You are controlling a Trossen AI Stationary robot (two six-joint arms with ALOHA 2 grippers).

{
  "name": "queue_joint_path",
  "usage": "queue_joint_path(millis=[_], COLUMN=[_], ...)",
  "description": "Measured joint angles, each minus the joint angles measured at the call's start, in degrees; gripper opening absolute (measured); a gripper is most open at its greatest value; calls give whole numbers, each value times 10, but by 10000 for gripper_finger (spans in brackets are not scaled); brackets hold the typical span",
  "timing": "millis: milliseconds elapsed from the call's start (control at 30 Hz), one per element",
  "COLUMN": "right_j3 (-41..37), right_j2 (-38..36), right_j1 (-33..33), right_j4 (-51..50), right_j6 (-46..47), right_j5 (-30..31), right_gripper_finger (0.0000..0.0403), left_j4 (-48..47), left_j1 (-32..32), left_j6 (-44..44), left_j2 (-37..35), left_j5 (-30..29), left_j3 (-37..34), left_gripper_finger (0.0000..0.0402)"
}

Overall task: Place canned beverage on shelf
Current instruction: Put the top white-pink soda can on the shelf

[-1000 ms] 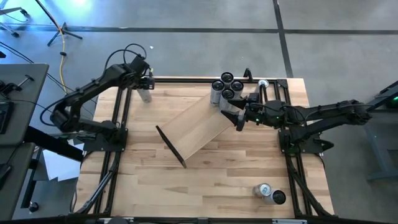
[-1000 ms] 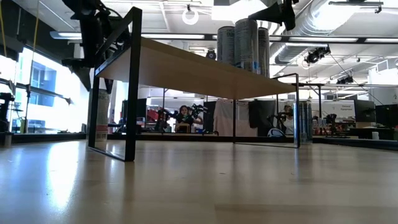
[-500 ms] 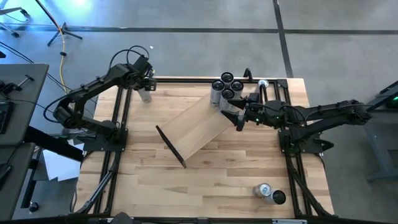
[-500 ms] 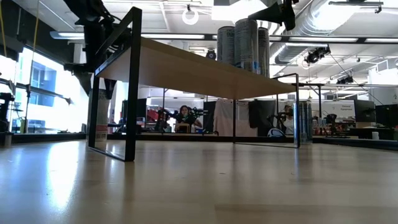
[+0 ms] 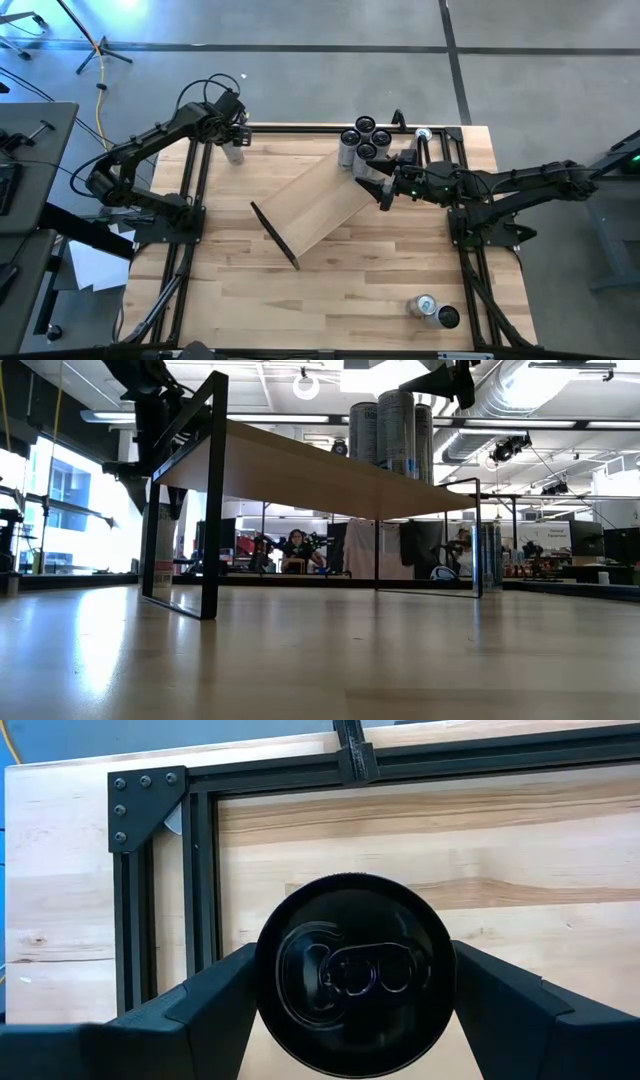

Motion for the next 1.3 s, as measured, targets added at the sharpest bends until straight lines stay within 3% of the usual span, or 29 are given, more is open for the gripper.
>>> queue_joint_path(millis=[400,867,1300], right_j3=[0,0,0], right_j2=[0,0,0], right_j1=[0,0,0], right_j4=[0,0,0], right_j6=[0,2,2], right_j5=[0,0,0], right_gripper_finger=[351,351,351], left_j4=[2,67,72], left_j1=[5,7,21], left_j6=[-10,-10,-9], left_j2=[0,0,-1], left_j5=[17,-4,22], left_j3=[-37,-37,-37], left_gripper_finger=[284,284,284])
